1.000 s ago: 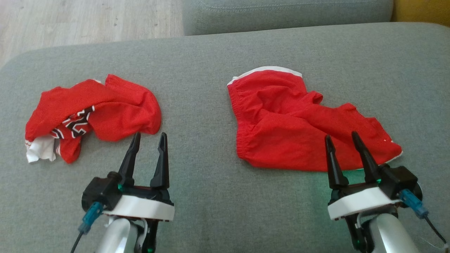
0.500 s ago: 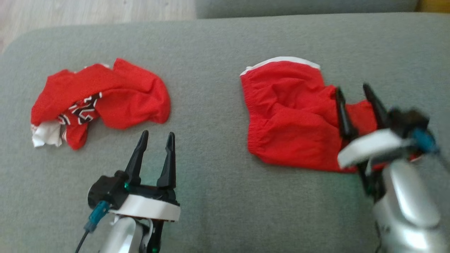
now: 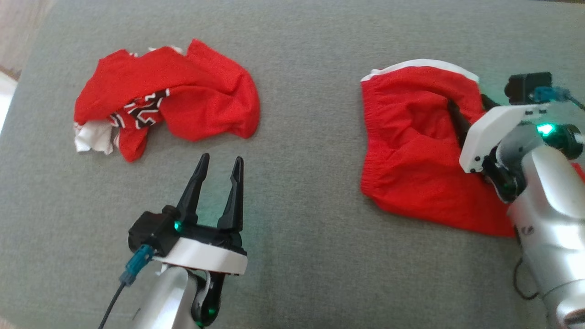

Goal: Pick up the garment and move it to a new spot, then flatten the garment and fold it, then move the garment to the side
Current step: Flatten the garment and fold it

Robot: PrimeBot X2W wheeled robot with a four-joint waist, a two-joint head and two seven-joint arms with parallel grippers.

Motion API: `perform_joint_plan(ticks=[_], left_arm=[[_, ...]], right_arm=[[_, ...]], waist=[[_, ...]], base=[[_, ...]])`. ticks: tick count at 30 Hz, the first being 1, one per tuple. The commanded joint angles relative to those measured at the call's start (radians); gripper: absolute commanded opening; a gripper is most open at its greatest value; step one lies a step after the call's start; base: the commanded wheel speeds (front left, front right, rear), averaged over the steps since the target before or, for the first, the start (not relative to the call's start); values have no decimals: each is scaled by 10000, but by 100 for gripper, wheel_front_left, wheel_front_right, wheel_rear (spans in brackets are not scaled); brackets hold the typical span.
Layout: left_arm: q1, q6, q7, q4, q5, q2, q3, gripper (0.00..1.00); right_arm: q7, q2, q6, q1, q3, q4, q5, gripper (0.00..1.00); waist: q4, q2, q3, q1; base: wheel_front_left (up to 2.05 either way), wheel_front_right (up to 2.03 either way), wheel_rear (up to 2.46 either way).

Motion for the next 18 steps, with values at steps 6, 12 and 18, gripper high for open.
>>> perform_joint_plan(ticks=[6, 12, 18], left_arm=[[-484, 15, -51, -211, -114, 47, 169, 100], [-549, 15, -51, -283, -170, 47, 95, 100], [-675, 15, -51, -309, -278, 47, -60, 100]], right_arm=[[417, -808, 46, -953, 1279, 424, 717, 0], [-377, -1575, 46, -1899, 1775, 636, 709, 0], [-1267, -2458, 46, -3115, 2275, 1097, -160, 0]], waist=[[311, 0, 196, -2], [451, 0, 341, -2], [673, 0, 577, -2]], base=[[0, 0, 0], [0, 0, 0], [0, 0, 0]])
